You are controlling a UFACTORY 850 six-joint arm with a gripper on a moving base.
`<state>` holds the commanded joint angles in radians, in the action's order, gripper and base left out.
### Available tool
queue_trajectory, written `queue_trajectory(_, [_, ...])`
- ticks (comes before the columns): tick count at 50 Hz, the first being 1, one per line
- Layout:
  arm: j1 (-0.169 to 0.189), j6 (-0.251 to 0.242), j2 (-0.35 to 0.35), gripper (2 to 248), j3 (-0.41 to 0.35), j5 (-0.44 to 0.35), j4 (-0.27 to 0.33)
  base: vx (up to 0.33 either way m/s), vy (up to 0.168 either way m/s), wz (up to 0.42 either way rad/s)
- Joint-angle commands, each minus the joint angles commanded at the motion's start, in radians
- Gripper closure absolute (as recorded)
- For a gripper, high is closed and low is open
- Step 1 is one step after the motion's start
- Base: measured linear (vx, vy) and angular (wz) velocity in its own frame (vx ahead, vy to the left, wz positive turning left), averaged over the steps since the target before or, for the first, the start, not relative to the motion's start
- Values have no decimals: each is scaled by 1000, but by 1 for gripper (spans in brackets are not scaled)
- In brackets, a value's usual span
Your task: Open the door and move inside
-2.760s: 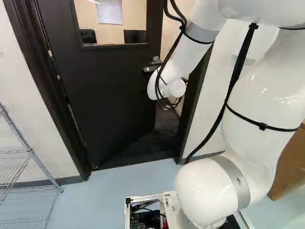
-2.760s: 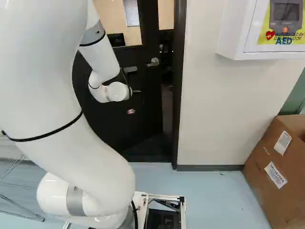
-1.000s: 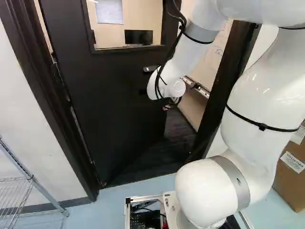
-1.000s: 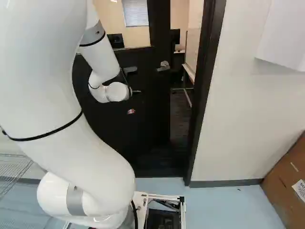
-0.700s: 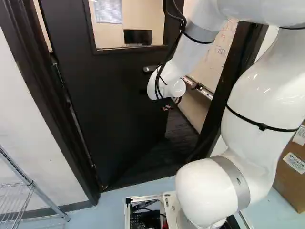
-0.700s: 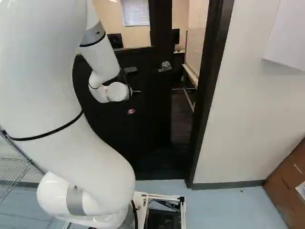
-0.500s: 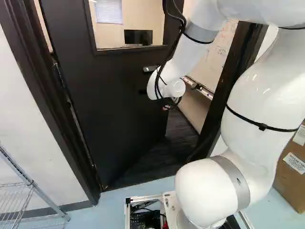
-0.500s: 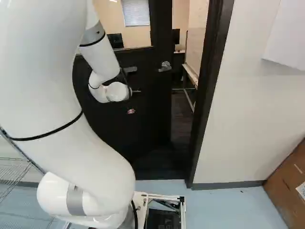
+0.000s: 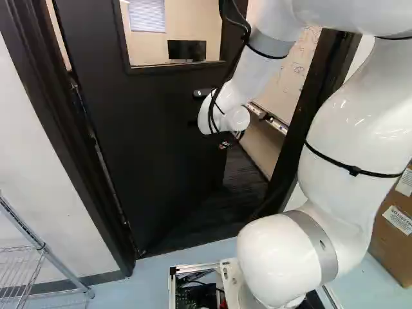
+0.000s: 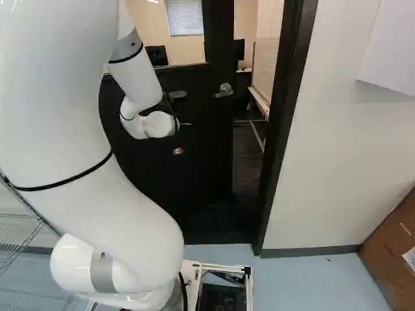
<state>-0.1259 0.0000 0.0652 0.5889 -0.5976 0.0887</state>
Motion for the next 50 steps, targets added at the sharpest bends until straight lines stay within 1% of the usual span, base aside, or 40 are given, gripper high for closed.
queue_trajectory(18, [-21, 0, 21, 3, 23, 0, -75, 0, 0, 0])
queue_trajectory(50, [-59, 0, 61, 3, 65, 0, -260, 0, 0, 0])
